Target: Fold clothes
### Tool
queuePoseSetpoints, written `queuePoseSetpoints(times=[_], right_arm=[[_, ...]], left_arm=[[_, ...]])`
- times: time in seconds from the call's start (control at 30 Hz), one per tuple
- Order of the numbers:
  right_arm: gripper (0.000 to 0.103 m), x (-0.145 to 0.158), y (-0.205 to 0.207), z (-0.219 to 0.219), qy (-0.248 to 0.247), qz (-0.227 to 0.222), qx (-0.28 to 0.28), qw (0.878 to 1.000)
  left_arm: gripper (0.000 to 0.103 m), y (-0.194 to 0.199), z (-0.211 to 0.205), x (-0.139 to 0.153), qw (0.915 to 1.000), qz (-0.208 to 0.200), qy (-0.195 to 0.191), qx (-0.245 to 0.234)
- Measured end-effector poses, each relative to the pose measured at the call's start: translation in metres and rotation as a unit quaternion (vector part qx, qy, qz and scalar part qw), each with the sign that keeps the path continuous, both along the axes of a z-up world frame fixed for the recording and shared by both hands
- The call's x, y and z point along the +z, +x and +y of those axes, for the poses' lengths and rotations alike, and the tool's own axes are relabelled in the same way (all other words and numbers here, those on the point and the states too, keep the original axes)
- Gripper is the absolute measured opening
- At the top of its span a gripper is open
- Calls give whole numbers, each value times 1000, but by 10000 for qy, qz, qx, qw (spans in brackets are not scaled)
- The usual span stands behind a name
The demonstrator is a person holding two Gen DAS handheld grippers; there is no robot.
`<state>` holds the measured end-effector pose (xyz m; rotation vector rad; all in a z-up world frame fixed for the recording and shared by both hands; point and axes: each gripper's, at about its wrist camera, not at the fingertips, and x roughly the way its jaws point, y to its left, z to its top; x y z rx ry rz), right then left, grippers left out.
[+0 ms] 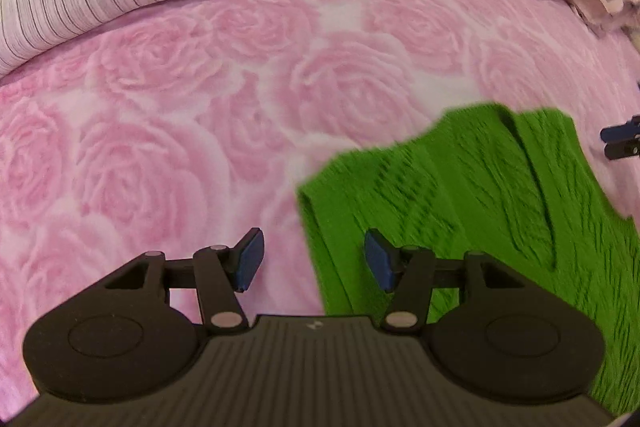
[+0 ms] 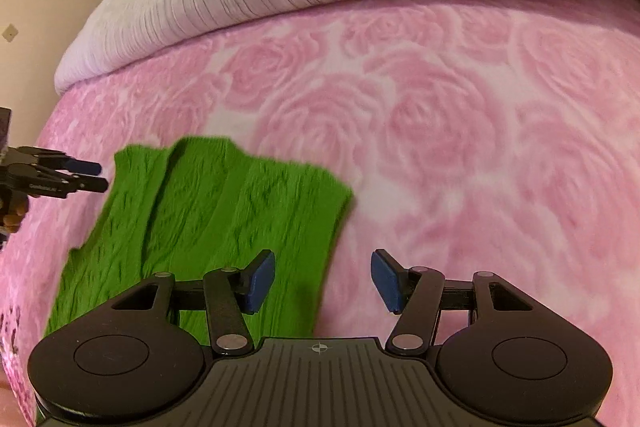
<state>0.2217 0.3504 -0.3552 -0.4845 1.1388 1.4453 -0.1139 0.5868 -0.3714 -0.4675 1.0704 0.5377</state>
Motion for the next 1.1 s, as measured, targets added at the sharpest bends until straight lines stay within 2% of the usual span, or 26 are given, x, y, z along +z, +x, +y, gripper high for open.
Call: queuePoseSetpoints(times=[0.13, 0.27, 0.3, 0.33, 0.37, 0.4, 0.43, 0.47, 0.6, 0.7, 0.8, 0.9, 0.97, 1.03, 1.1], right_arm=[[58, -15, 11, 27, 115, 63, 89, 9999], [58, -34, 16, 46, 33, 152, 95, 9998], [58, -37, 15, 48, 92, 150, 96, 9998], [58, -38, 14, 49, 179, 169, 113, 9996], [47, -39, 12, 50, 268, 189, 131, 9994], [32, -40, 10, 50, 292, 220, 151, 9992], [9, -41, 8, 49, 312, 251, 170, 9991], [8, -41, 6, 49, 332, 283, 190, 9989], [7, -17, -6, 26, 786, -74, 113, 9968], [7, 20, -17, -12, 1236, -133, 131, 9922], [7, 66, -41, -63, 1692, -395, 370, 9841], [7, 99, -74, -130, 1861, -690, 626, 9781], [7, 110, -96, -180, 1784, -781, 721, 9782], [7, 106, -121, -224, 1444, -792, 740, 9836], [7, 87, -146, -258, 689, -742, 748, 9920]], left_arm=[[51, 8, 22, -12, 9994, -266, -159, 178], [52, 15, 31, -25, 9975, -543, -324, 317], [51, 16, 30, -25, 9974, -596, -292, 287], [46, 17, 28, -25, 9972, -650, -264, 257], [39, 16, 25, -25, 9966, -736, -300, 216], [21, 14, 23, -24, 9959, -821, -335, 174], [7, 13, 20, -23, 9951, -907, -372, 138], [7, 11, 18, -21, 9941, -986, -416, 196], [6, -10, -5, 11, 9907, -1325, -110, 288], [6, -39, -33, 47, 9855, -1673, 95, 254], [6, -79, -96, 54, 9857, -1641, -16, 374], [6, -120, -160, 61, 9857, -1607, -128, 493], [6, -147, -202, 65, 9855, -1585, -202, 573], [9, -174, -244, 70, 9852, -1562, -276, 652], [11, -201, -286, 74, 9847, -1536, -355, 738]])
